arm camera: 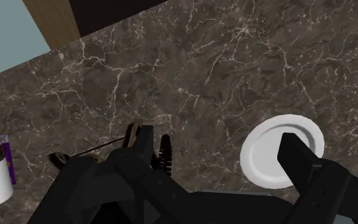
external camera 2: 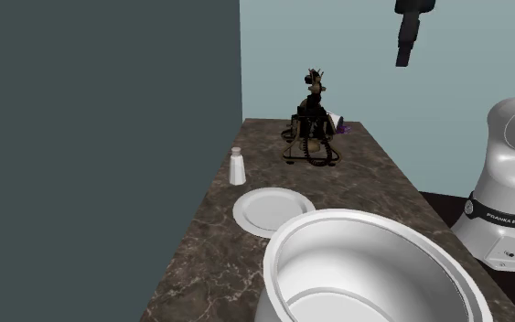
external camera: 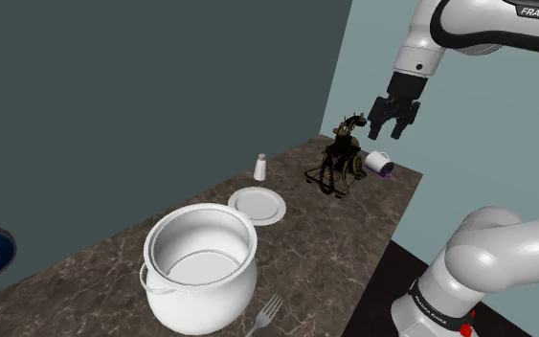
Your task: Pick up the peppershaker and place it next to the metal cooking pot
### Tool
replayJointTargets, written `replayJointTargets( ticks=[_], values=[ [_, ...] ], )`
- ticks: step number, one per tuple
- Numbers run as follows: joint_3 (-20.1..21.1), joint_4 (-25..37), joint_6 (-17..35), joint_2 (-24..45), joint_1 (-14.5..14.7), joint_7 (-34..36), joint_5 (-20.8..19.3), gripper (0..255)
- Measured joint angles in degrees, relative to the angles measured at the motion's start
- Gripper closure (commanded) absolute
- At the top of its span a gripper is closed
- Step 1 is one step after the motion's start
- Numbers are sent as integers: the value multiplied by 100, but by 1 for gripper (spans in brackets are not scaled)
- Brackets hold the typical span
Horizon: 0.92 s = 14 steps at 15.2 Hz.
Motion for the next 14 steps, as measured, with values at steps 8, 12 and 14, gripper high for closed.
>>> replayJointTargets(
  ticks=[8,12,14],
  values=[
    [266,-66,1100,893,84,215,18,0],
    [412,80,1795,1638,113,348,-25,0],
    [481,203,2049,1968,122,422,-64,0]
  ],
)
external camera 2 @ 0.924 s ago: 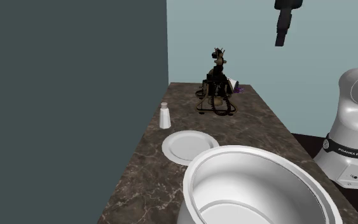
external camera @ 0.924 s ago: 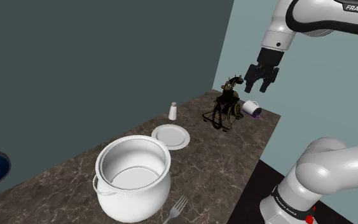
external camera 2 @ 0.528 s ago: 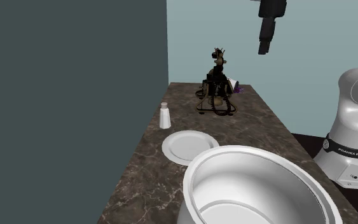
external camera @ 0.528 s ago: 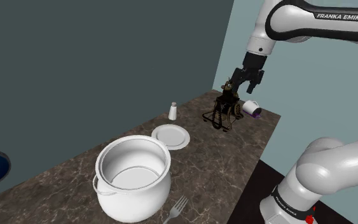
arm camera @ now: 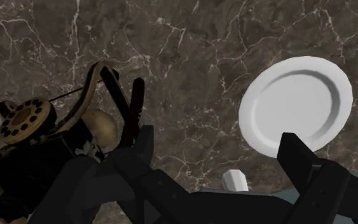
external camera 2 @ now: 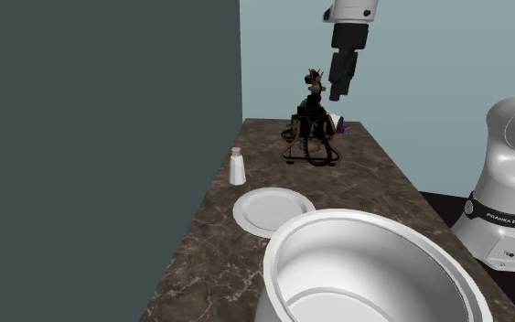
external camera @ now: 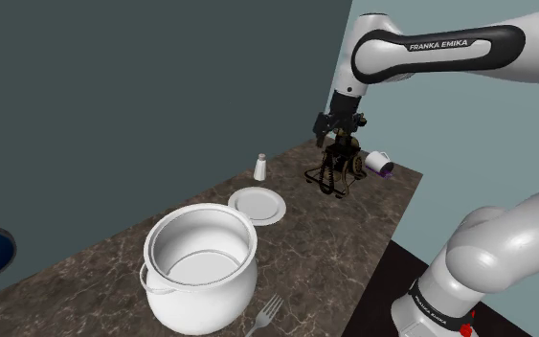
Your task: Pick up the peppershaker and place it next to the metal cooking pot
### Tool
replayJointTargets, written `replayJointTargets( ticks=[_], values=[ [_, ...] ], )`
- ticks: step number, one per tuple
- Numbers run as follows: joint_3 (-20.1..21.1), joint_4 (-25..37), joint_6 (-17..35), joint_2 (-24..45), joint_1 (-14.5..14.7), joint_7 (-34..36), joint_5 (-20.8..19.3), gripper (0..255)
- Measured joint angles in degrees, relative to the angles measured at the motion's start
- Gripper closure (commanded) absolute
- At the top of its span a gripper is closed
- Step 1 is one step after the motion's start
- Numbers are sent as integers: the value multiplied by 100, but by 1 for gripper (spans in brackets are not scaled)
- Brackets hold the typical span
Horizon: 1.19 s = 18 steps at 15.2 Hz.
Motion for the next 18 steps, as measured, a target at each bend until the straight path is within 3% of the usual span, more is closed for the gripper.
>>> replayJointTargets(
  ticks=[8,18],
  values=[
    [254,784,1047,1663,22,376,-283,0],
    [399,2457,1669,3806,182,991,-906,0]
  ],
)
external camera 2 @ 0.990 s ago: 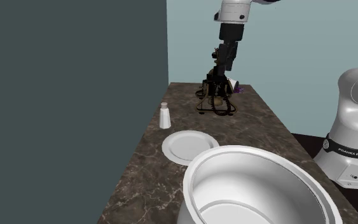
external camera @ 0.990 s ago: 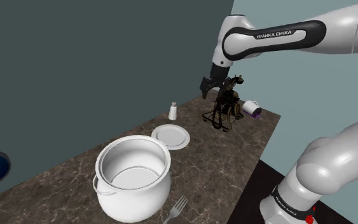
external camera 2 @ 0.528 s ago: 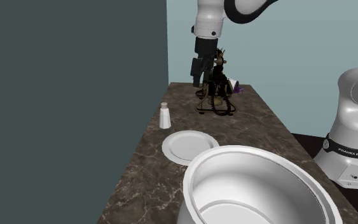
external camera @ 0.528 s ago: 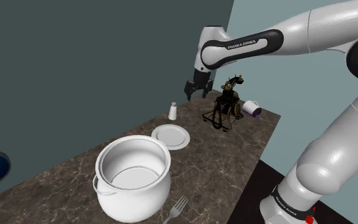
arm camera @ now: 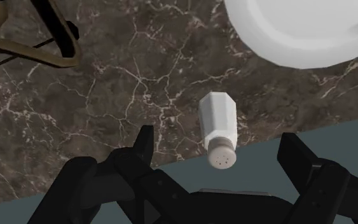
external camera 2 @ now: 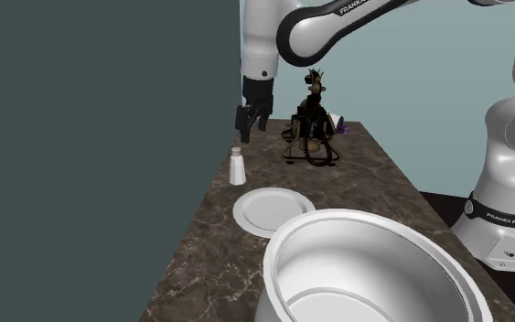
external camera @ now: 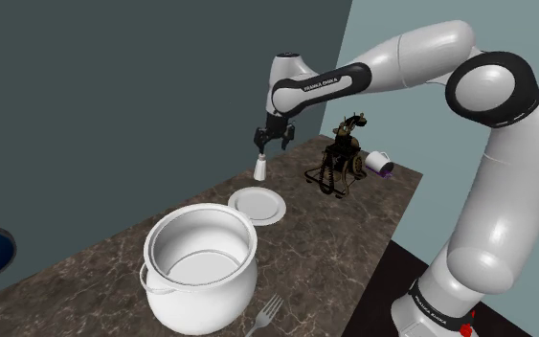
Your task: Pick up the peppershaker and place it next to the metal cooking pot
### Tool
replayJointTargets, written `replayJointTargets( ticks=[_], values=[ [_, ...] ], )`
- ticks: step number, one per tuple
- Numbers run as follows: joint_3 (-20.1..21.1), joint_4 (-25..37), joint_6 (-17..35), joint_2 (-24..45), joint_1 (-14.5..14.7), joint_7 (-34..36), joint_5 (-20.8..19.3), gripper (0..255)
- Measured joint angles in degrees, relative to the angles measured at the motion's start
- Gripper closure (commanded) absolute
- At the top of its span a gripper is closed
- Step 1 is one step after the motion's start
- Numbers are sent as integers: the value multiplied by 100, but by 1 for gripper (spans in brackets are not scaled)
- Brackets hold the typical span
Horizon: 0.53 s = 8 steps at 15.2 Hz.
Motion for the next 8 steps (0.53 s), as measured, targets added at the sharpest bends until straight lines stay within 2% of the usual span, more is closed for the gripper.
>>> replayJointTargets(
  ticks=[4,8],
  values=[
    [-44,993,-52,887,86,118,-222,0],
    [-70,1079,153,1169,106,174,-292,0]
  ],
)
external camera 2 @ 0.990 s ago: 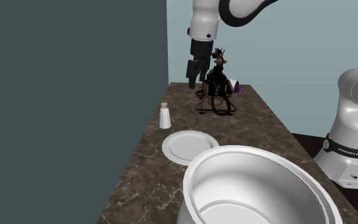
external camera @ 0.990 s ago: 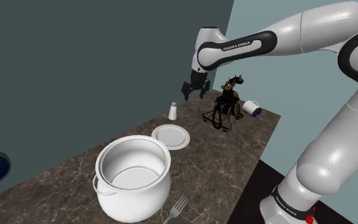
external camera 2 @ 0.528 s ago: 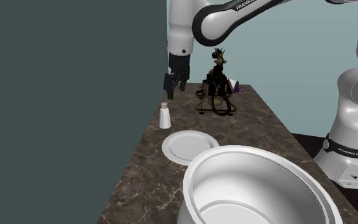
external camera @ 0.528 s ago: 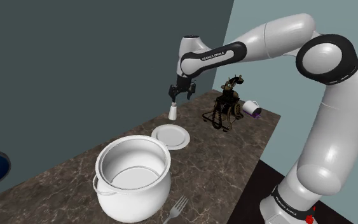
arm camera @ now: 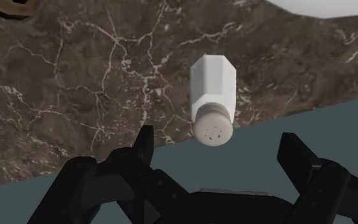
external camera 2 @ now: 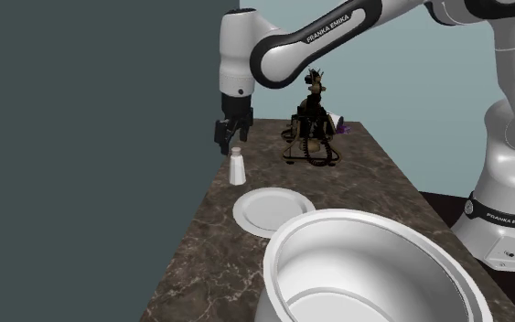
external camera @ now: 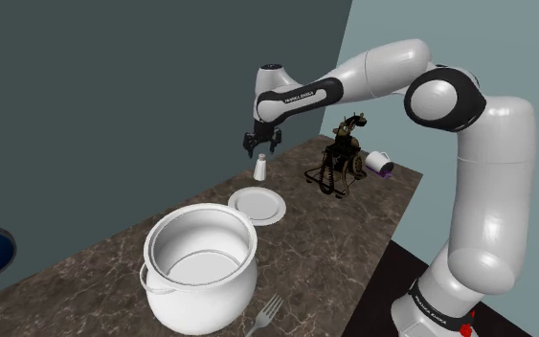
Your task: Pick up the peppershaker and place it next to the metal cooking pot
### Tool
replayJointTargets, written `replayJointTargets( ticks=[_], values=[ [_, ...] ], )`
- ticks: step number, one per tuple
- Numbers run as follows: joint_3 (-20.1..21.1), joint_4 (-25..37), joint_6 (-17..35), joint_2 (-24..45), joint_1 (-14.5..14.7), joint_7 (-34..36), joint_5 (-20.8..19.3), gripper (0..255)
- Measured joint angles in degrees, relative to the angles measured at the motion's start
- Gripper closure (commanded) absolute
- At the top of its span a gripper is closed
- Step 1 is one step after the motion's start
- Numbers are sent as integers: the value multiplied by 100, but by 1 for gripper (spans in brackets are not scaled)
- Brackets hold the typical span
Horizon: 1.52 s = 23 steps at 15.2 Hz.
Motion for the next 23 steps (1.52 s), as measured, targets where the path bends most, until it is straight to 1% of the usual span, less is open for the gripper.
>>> replayJointTargets(
  ticks=[4,10,11,21,23],
  values=[
    [-19,-22,204,181,-6,22,-31,0],
    [-24,-49,253,199,-12,22,-36,0],
    [-24,-49,253,199,-12,22,-36,255],
    [-23,-49,253,198,-11,22,-36,255],
    [-19,-13,179,160,-13,7,-25,255]
  ],
)
